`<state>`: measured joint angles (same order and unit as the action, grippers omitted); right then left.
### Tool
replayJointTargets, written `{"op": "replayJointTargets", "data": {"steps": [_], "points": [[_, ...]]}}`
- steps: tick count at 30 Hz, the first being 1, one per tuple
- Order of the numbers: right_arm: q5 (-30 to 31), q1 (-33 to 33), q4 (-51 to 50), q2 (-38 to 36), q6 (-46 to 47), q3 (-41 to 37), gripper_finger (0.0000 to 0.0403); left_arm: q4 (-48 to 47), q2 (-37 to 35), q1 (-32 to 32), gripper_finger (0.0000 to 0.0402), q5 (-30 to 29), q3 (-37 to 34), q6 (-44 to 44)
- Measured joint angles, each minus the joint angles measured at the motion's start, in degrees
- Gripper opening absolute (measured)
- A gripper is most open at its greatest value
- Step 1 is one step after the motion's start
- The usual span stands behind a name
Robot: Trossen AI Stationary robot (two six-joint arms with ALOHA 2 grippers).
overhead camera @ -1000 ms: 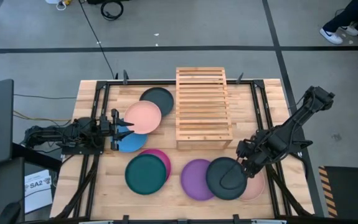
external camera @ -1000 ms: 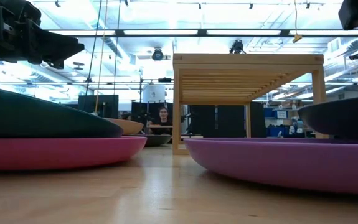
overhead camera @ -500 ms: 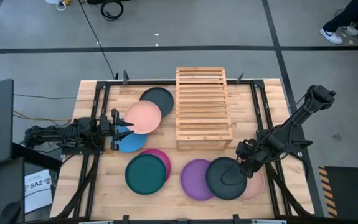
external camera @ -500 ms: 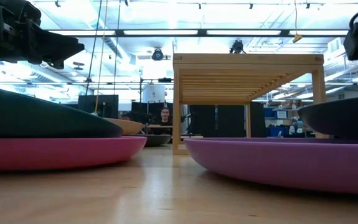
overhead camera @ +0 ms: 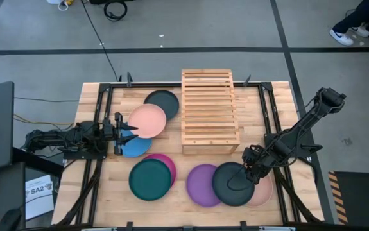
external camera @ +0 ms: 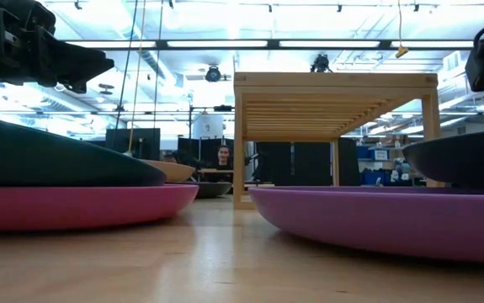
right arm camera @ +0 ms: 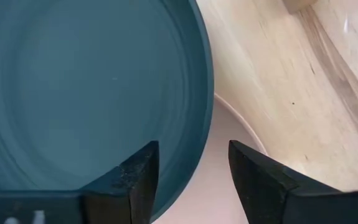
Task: Place and stack plates onto a shelf
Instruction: Put the bottom black plate on the shelf
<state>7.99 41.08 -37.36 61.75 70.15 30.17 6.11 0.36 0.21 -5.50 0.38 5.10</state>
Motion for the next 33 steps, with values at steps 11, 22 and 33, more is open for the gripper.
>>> {"op": "replayJointTargets", "data": {"steps": [11, 22, 33], "points": [[-0.1, 0.0, 0.0, 2.2, -0.1, 0.0, 0.0149, 0.0, 0.0, 0.0, 0.0146, 0.0, 0.0, 0.0], [-0.1, 0.0, 0.0, 2.2, -0.2, 0.0, 0.0065, 0.0, 0.0, 0.0, 0.0146, 0.0, 0.0, 0.0], [-0.4, 0.0, 0.3, 2.1, -0.2, 0.0, 0.0018, 0.0, 0.0, 0.0, 0.0146, 0.0, 0.0, 0.0]]}}
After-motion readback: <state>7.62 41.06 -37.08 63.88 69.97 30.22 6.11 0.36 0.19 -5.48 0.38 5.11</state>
